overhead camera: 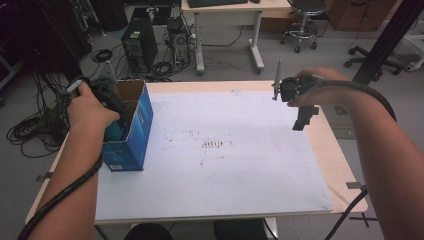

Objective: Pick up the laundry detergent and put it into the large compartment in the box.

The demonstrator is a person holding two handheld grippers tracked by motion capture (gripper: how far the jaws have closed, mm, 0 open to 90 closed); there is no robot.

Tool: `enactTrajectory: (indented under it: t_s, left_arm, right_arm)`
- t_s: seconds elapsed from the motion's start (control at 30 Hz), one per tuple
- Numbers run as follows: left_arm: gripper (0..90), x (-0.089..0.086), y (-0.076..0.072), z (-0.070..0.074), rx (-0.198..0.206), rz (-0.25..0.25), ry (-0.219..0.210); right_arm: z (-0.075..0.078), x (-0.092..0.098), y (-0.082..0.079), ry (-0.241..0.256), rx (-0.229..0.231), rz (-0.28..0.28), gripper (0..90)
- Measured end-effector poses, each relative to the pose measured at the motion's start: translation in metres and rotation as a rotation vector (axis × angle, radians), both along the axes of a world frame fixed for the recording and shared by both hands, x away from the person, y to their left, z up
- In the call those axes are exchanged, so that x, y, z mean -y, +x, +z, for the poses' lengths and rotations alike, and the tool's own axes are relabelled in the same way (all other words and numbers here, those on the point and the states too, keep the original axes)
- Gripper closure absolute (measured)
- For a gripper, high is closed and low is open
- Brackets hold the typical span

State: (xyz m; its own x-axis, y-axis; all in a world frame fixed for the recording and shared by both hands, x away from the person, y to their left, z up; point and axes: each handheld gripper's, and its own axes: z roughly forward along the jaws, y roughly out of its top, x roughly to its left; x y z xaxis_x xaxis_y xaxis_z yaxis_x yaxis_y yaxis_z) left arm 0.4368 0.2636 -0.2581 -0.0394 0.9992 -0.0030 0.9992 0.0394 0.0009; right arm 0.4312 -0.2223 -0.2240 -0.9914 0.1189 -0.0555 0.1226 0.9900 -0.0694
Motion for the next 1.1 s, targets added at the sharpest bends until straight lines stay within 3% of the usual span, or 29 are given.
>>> enactTrajectory:
  t_s: [1.1]
  left_arm:
    - [38.4, 0.002, 0.001, -0.029, -0.025, -0.008, 0.012]
  right_arm:
    - [-0.002, -0.001, 0.000, 0.000, -0.001, 0.005, 5.6]
